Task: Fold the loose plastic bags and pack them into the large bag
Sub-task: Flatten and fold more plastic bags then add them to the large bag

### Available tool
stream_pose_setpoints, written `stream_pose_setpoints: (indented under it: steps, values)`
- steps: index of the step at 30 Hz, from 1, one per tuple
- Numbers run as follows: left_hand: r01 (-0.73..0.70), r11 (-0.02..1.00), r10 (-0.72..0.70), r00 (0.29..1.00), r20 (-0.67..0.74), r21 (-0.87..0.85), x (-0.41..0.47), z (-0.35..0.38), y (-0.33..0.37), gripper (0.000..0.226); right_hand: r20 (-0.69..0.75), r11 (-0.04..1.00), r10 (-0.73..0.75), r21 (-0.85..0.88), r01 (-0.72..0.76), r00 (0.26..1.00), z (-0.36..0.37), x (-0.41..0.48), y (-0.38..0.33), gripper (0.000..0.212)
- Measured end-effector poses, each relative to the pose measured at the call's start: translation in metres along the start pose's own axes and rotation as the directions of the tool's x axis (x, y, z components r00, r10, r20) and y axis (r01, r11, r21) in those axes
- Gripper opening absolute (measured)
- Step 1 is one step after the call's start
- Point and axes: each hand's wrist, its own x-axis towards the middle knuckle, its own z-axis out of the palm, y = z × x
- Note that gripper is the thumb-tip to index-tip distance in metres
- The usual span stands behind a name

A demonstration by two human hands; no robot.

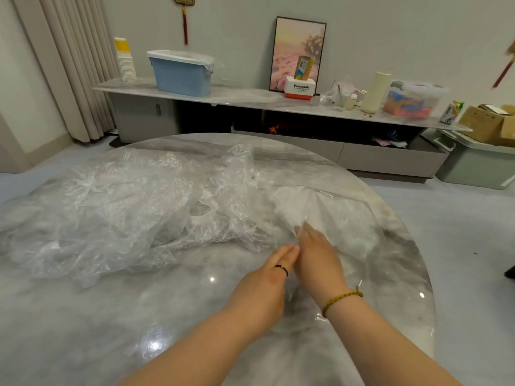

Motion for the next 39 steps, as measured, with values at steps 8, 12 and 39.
stream_pose_setpoints:
  steps: [8,12,39]
  values:
    - [-0.042,0.978,0.052,0.998,-0.046,0.204,-0.021,-0.013,-0.015,0.045,-0.571,0.969,-0.052,0.171,0.181,0.819,-0.023,-0.036,0.014,0.028]
    - [-0.028,0.965,0.068,0.987,-0.145,0.259,-0.051,-0.031,-0.042,0.062,-0.705,0.905,-0.168,0.166,0.391,0.689,-0.04,-0.039,-0.012,0.026]
    - [0.277,0.892,-0.336,0.934,0.117,0.357,-0.089,-0.03,-0.116,0.149,0.01,0.771,0.335,0.572,-0.28,0.942,0.027,0.05,-0.092,0.024]
